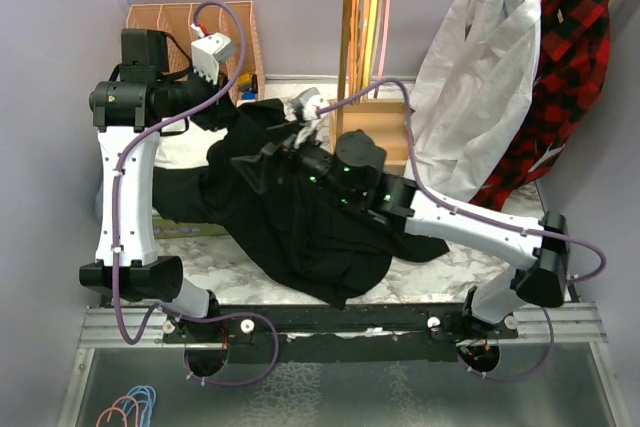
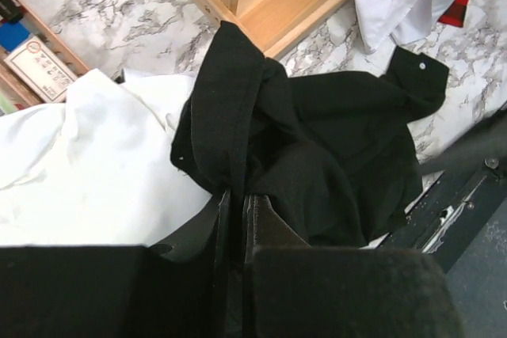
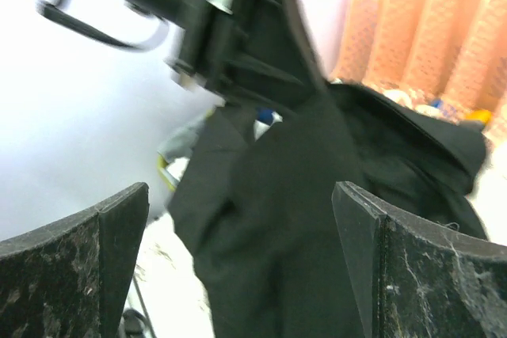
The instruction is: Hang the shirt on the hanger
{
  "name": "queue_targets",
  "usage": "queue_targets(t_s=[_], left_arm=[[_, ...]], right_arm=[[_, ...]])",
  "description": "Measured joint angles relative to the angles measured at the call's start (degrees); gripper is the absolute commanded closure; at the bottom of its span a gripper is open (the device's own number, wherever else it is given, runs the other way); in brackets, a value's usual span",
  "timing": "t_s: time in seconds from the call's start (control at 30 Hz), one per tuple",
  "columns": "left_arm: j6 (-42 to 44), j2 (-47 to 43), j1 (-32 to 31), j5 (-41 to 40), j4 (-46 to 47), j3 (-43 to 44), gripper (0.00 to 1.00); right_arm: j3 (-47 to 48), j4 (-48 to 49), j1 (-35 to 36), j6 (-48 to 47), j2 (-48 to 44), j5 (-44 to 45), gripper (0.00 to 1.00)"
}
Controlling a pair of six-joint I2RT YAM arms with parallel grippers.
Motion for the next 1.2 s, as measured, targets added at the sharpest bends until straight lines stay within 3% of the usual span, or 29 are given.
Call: queue_targets(t_s=[0.07,0.23,0.53,0.8,0.83,0.9,1.03,1.07,1.13,1.17,1.2], left_arm=[[-0.3,0.0,-0.7,0.0,0.6,-0.9,1.0],[-0.8,0.0,-1.7,-0.4,1.5,-1.5,1.0],[-1.6,-0.2,-1.8,-0.9,1.9,-1.5,1.0],[-1.6,-1.0,-2.0,-0.9,1.7,-1.5,1.0],[-1.4,-1.2,-2.0,-0.9,1.6,-1.5,1.0],[-1.2,-1.4,-2.0,-0.9,1.3,-1.5,1.0],[-1.0,-1.8,-2.0,-0.9,1.0,-1.5,1.0],[-1.0,-1.9,-2.0,-0.9,1.0,-1.5,1.0],[-0.9,-2.1,-2.0,-0.9,1.0,-1.5,0.99],[-0.9,-2.2,-2.0,-0.9,0.7,-1.5,0.88],[-0.8,-2.3,-2.0,-1.0,0.3,-1.5,0.66]], right_arm=[[6.9,-1.0,3.0,0.5,4.7,2.4,0.01],[22.3,-11.0,9.3,6.1,14.4,17.8,0.01],[29.7,-25.8,10.4,19.4,20.4,33.9,0.01],[32.2,-25.8,10.5,21.9,26.3,37.1,0.0],[32.2,-25.4,10.5,21.9,26.7,37.1,0.03],[32.2,-24.8,10.5,21.9,27.4,37.1,0.25],[31.8,-23.3,10.5,22.3,27.8,37.2,0.92],[31.3,-22.5,10.5,22.4,27.7,37.4,0.98],[29.5,-21.0,10.5,22.3,27.5,38.0,0.99],[27.6,-19.9,10.5,22.3,27.0,38.4,0.99],[26.2,-19.0,10.5,22.1,26.5,38.8,0.99]])
